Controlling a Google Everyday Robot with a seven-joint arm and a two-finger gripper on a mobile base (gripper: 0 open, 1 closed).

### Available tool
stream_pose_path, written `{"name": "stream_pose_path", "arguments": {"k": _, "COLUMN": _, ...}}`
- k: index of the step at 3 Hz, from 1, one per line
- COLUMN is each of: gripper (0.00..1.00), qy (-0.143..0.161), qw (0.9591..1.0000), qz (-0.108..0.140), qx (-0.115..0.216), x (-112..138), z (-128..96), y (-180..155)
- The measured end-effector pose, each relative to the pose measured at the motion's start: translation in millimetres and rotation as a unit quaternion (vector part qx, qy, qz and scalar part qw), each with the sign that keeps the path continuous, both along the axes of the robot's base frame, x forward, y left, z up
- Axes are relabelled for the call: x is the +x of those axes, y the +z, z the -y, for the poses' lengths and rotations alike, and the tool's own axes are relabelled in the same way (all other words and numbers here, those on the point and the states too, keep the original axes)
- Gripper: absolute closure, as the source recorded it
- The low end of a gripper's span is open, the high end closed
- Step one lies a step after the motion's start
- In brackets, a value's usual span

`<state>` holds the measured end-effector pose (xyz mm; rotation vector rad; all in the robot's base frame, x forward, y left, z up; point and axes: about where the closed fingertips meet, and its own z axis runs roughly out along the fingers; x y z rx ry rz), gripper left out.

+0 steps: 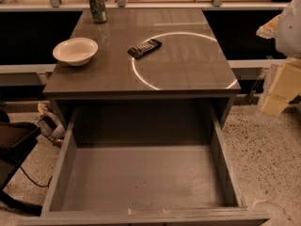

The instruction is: Close top drawer

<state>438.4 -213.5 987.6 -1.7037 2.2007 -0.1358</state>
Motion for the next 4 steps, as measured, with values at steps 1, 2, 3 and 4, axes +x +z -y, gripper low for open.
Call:
{"name": "stream_pose_path", "arguments": {"k": 1, "gripper": 0.0, "qy": 0.0, "qw": 1.0, "qz": 0.0, "qx": 0.0, "x": 0, "z": 0, "y": 0}}
{"name": "stream_pose_path", "arguments": {"k": 2, "gripper": 0.0, "qy": 0.005, "qw": 0.9998, "qz": 0.006, "qx": -0.016, "x": -19, "z": 8, "y": -6}}
{"name": "stream_pose_path", "arguments": {"k": 3, "gripper": 0.0, "qy": 0.024, "qw": 0.9983, "qz": 0.014, "qx": -0.05, "x": -54, "z": 18, "y": -17}}
{"name": "stream_pose_path", "arguments": {"k": 4, "gripper": 0.0, "qy": 0.055, "qw": 0.9949, "qz": 0.005, "qx": -0.085, "x": -89, "z": 32, "y": -35}}
